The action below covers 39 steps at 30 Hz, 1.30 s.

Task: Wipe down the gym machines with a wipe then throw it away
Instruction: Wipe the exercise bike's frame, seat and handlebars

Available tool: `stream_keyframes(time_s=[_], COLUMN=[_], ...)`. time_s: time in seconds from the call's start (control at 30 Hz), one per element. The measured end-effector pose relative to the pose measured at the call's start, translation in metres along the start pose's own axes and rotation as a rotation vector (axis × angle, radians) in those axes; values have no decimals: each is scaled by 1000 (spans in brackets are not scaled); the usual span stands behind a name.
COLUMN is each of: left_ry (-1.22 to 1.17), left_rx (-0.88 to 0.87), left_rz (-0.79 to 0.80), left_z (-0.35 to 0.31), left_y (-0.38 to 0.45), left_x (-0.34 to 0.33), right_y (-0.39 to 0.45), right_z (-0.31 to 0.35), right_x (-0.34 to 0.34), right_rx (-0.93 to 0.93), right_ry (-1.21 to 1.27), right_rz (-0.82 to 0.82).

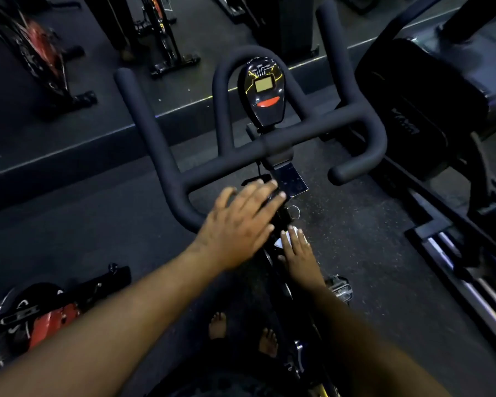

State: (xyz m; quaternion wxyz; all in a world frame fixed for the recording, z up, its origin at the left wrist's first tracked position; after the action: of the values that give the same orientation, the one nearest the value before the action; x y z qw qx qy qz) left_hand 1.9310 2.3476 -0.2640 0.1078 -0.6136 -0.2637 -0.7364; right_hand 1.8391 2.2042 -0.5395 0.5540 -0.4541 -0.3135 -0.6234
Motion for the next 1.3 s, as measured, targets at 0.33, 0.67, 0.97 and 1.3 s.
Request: stream_keyframes(time_s=[0.33, 0.67, 0.97, 1.3], left_ry=[-189, -152, -151, -186], left_rx=[-1, 73, 72, 86], left_rz=[324, 272, 258, 286], left_z=[21, 19, 20, 19], left_y=[15, 17, 17, 16], left_x=[-20, -20, -20, -15], right_y=[12, 42, -9, -53], right_z=[2, 11, 8, 4], right_x=[10, 13, 13, 53], right_rx=[140, -56, 230, 66], right_ry=[-71, 58, 53, 161], right_rz=[-17, 13, -17, 158])
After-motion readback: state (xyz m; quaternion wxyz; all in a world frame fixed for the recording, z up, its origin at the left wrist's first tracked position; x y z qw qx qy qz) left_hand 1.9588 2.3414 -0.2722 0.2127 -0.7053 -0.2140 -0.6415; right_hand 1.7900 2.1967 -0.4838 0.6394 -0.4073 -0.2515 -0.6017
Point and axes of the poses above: each hand's wrist, its own y-axis towards the middle knuckle, its own x-axis out of the back of the hand, z = x × y, the point moved 5 cm from there along y, towards the middle knuckle, and after that the axes turned 4 degrees about x, right-handed, at the moved point
